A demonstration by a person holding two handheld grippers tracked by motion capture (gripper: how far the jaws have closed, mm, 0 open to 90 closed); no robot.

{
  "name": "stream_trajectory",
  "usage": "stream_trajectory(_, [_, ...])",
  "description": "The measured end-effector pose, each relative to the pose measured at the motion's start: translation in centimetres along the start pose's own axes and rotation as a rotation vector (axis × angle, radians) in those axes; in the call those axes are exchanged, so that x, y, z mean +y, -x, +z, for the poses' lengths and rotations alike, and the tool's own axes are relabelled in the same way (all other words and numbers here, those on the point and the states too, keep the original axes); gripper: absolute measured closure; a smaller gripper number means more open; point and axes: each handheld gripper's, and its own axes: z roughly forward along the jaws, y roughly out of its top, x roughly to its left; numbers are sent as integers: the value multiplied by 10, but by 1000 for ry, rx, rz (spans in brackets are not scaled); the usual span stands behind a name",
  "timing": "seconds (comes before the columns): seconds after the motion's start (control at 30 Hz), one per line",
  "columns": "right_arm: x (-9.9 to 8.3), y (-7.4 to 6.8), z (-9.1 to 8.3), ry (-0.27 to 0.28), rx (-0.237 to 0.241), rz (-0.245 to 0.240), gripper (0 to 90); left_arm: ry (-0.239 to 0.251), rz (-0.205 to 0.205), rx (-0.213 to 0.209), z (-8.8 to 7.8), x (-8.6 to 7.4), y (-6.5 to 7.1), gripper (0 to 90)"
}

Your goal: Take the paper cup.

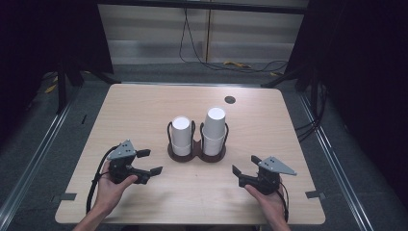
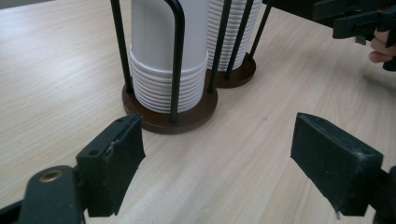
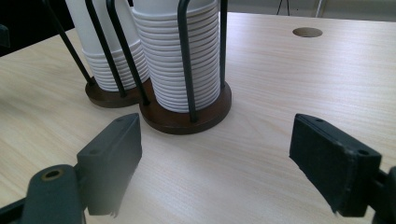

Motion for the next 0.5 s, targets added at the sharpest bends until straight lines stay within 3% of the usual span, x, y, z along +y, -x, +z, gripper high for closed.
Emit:
stream_trajectory(0.17, [0,-1,-1,0,13,-4,170,1,-1,-4,0,1,-1,158])
stream_trajectory(0.27, [1,-2,0,-4,64,-9,188,6,-15,-12,3,2,-1,158])
stream_trajectory(0.5, [0,-4,3,-29,95,-12,186,12,-23,-15,7,5,-4,158])
